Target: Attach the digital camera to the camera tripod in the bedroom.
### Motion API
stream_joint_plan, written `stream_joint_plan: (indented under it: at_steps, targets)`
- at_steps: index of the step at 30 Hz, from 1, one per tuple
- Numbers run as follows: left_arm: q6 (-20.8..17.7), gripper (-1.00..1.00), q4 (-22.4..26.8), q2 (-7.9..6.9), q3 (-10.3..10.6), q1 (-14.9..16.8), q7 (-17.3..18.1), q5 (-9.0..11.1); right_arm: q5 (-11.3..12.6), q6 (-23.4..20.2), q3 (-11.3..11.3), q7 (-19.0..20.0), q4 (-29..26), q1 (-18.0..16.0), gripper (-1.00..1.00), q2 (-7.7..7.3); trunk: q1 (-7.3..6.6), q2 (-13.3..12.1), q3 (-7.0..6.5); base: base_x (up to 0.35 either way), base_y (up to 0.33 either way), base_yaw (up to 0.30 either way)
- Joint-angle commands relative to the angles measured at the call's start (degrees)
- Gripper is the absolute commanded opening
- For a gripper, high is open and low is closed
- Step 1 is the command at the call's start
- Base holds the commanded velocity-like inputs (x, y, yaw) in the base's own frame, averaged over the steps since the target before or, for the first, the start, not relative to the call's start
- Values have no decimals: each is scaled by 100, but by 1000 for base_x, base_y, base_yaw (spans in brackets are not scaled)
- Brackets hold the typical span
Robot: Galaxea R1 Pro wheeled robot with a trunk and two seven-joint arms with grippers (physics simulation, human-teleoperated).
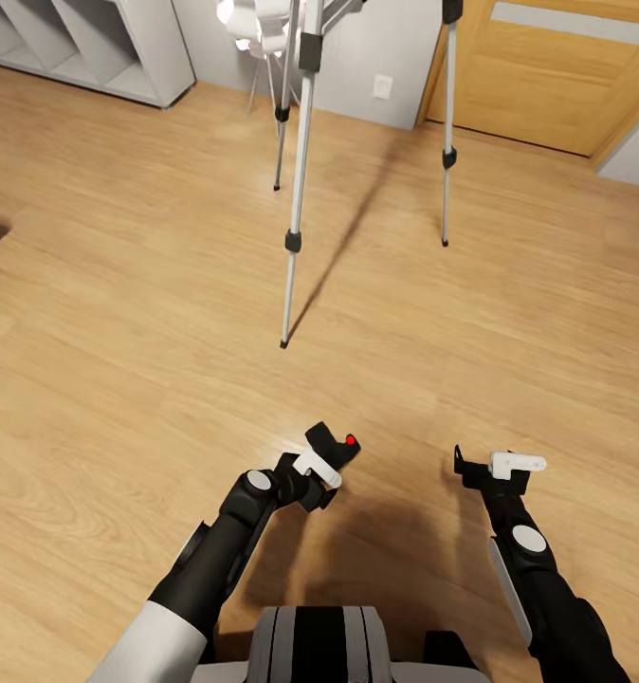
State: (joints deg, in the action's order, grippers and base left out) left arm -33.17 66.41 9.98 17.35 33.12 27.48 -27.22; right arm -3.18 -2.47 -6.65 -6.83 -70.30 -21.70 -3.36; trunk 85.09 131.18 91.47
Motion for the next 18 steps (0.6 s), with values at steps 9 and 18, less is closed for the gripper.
stream_joint_plan:
  at_steps: [9, 18]
  targets:
    - [-20, 100, 63, 2, 5, 2, 49, -63, -34, -26, 5, -21, -5, -1, 100, -7, 132, 243, 111, 0, 0, 0]
    - [-23, 100, 67, 2, 8, 2, 51, -64, -34, -26, 5, -22, -2, -2, 100, 1, 285, 524, 237, 0, 0, 0]
